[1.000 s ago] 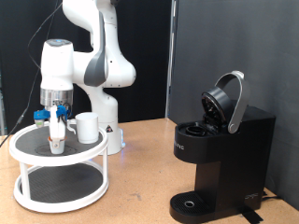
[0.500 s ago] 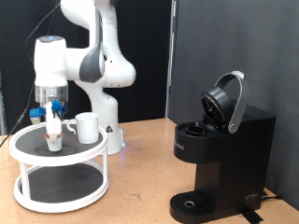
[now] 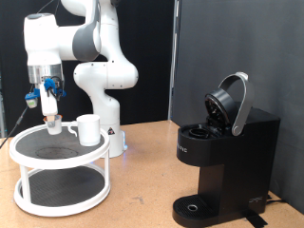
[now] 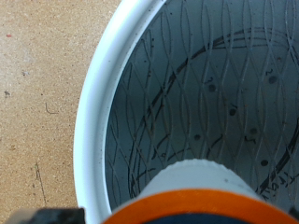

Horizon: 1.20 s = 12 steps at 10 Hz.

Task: Make a cup of coffee with the keurig machine

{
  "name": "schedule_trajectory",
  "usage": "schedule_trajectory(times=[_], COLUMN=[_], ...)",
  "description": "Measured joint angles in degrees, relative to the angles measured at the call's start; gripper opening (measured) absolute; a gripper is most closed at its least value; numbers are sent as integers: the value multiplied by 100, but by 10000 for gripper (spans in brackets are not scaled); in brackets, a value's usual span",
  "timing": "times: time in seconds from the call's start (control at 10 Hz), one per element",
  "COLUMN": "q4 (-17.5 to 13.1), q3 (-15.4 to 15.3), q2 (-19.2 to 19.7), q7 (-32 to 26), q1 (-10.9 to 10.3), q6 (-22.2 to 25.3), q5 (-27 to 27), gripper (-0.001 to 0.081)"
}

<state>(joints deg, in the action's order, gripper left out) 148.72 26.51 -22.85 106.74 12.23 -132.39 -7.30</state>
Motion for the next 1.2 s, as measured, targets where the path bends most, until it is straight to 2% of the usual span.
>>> schedule_trajectory(times=[0.1, 0.2, 0.5, 0.6, 0.8, 0.9, 1.0, 1.2], q4=[9, -26, -488, -587, -615, -611, -631, -904], q3=[1, 23, 118, 97, -210, -188, -154, -158], q2=[6, -11, -171, -227, -330, -322, -307, -236], q7=[0, -61, -403, -375, 277, 174, 175, 335], q1=[-14, -86, -541, -662, -656, -656, -686, -851], q6=[-16, 64, 1140, 1381, 1399, 1399, 1455, 2029], q5=[122, 502, 2010, 2317, 2368, 2368, 2646, 3310], gripper=[372, 372, 372, 372, 372, 372, 372, 372])
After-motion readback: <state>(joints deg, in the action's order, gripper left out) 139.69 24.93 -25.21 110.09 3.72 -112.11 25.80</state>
